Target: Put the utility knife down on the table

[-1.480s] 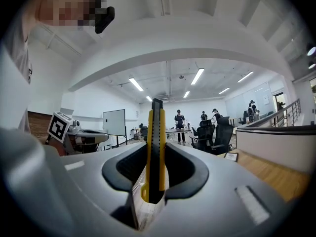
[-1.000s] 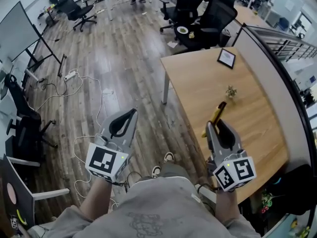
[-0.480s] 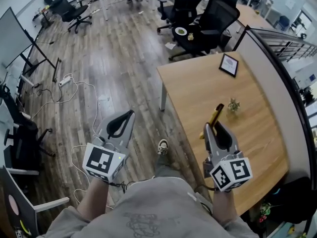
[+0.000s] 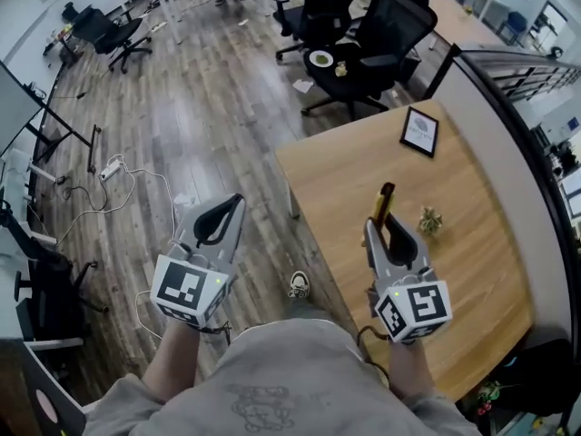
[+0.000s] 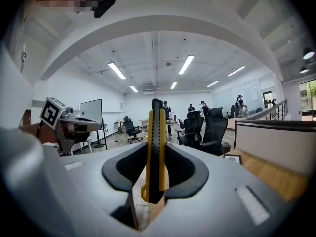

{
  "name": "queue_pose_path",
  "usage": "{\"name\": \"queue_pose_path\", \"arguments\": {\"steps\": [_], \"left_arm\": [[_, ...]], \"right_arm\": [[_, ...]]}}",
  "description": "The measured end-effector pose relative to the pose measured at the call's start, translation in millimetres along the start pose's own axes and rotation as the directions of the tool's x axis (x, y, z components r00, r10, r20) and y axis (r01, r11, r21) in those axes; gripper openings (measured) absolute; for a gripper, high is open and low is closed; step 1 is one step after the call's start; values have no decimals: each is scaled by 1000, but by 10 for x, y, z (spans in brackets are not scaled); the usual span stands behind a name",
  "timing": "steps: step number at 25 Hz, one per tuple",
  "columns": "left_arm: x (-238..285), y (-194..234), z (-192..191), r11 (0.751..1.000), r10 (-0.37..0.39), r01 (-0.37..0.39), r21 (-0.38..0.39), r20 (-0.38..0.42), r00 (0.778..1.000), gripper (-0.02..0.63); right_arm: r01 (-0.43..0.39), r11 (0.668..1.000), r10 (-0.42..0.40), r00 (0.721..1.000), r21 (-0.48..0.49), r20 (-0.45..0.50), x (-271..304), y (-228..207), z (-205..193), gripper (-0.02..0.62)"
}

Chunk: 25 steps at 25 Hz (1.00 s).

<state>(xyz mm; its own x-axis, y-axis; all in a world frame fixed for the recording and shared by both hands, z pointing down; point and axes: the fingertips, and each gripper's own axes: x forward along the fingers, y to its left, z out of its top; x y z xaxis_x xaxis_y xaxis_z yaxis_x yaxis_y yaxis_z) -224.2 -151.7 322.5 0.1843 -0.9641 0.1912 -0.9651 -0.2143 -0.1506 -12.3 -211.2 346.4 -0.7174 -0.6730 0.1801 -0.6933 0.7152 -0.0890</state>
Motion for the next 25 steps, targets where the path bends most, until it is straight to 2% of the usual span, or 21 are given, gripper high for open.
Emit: {"name": "queue_pose_path", "arguments": {"steps": [7,15,25], "left_arm": [[621,132,131,998,-59,59,23,-3,998,2],[1025,183,212,990,-135,136,48,-15,991,2],[1565,356,306,961,-271,270,61,7,963,2]], "right_arm": [[34,999,-34,999,25,-1,346,-349,87,123],[82,996,-82,997,46,-1,503,-493,177,123],[211,974,-211,977,80,-13,744,-663,207,124]]}}
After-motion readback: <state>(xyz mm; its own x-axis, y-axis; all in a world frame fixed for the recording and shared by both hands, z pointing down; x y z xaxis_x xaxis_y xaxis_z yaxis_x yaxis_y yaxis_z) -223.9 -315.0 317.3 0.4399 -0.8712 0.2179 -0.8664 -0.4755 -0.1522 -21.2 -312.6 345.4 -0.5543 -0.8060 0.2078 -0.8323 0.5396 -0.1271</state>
